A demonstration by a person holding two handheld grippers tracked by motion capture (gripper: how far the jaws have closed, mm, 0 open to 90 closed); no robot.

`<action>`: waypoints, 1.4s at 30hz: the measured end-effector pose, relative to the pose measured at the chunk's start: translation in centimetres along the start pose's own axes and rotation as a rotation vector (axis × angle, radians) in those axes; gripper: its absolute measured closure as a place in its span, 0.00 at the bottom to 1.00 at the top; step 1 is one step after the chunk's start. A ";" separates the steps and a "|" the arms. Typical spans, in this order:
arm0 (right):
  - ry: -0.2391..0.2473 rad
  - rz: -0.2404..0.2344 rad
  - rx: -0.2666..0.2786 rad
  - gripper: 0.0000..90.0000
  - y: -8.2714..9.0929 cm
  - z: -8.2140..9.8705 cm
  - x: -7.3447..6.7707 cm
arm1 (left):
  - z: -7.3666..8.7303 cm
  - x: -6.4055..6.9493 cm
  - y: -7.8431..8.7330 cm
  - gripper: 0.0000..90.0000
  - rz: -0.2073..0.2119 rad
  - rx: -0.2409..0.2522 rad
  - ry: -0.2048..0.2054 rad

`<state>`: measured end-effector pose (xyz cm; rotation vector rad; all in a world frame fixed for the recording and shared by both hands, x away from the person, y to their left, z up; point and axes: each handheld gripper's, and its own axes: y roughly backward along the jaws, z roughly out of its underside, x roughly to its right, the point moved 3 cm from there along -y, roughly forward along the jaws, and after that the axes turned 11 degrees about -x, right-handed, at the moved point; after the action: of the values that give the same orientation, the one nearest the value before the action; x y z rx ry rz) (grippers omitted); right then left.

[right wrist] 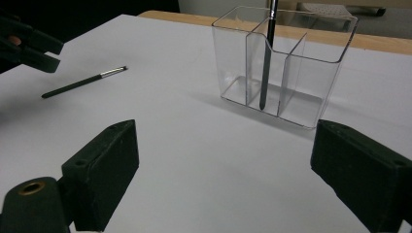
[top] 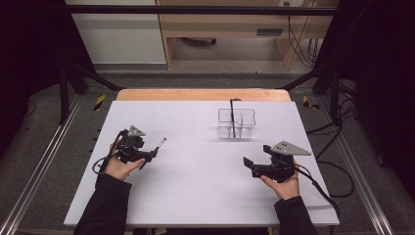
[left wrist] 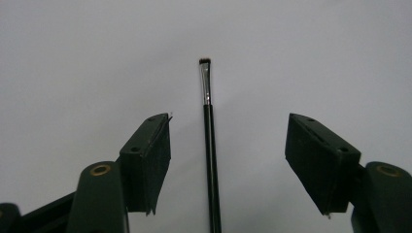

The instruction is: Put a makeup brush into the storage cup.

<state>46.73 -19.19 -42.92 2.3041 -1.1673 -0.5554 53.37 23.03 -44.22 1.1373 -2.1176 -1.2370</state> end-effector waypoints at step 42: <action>-0.003 -0.003 0.003 0.12 0.1 -0.1 0.0 | -3.1 -1.0 -3.6 0.42 -0.011 -0.230 -0.074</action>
<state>46.73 -19.26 -42.82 2.3085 -1.1670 -0.5595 57.68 21.34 -45.68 1.0178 -1.9608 -1.5042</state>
